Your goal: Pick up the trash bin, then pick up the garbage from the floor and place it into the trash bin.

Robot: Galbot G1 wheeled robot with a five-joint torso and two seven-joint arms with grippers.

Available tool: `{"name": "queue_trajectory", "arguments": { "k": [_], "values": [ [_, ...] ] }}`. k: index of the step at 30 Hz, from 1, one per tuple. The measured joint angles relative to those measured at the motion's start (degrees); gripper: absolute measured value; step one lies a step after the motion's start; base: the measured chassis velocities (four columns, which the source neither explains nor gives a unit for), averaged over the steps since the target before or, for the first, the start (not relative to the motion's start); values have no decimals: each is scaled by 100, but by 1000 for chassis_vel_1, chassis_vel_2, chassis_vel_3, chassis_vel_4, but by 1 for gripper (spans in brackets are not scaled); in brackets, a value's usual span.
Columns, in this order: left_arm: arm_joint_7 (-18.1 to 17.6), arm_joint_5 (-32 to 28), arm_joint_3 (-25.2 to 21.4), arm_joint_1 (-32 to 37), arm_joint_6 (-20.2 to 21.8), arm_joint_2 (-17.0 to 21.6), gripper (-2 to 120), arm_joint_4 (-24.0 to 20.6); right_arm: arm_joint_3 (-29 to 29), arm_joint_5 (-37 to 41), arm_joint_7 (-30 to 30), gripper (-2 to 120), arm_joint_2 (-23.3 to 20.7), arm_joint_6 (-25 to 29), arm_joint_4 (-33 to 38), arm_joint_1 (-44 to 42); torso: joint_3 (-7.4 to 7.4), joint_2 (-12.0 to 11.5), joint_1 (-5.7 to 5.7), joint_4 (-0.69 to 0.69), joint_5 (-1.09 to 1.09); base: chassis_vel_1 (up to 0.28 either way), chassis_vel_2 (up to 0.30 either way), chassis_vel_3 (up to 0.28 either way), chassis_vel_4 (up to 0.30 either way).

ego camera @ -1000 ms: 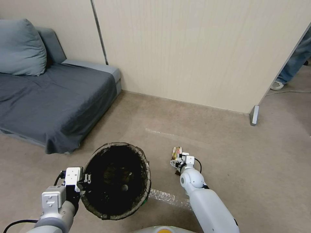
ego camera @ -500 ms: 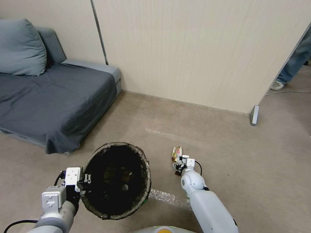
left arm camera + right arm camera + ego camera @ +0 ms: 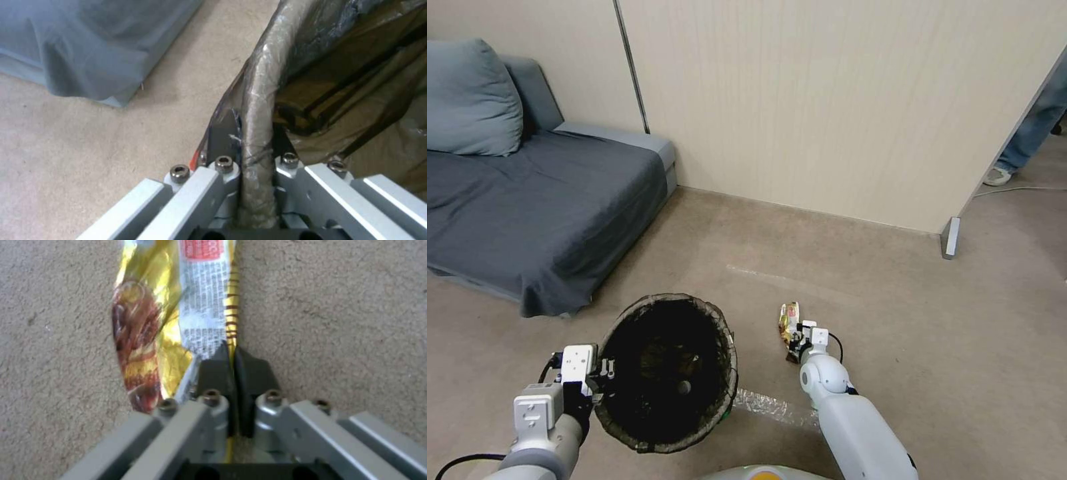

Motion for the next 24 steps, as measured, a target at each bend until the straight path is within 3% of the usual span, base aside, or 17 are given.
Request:
{"name": "queue_trajectory", "arguments": {
  "k": [15,21,23,24],
  "values": [
    [1,13,16,9,1,2,1,0,129,26,-39,0,0,87,60,-74,0,0,0,0,0,0,0,0,0],
    [2,15,20,12,0,6,1,0,165,35,2,0,-114,108,659,-227,0,0,-1,0,0,0,0,0,0],
    [4,13,14,20,0,13,1,0,180,45,20,0,-262,97,1373,-391,0,0,-1,0,0,0,0,0,0],
    [4,13,14,20,0,13,1,0,180,45,20,0,-262,97,1373,-391,0,0,-1,0,0,0,0,0,0]
  ]
}}
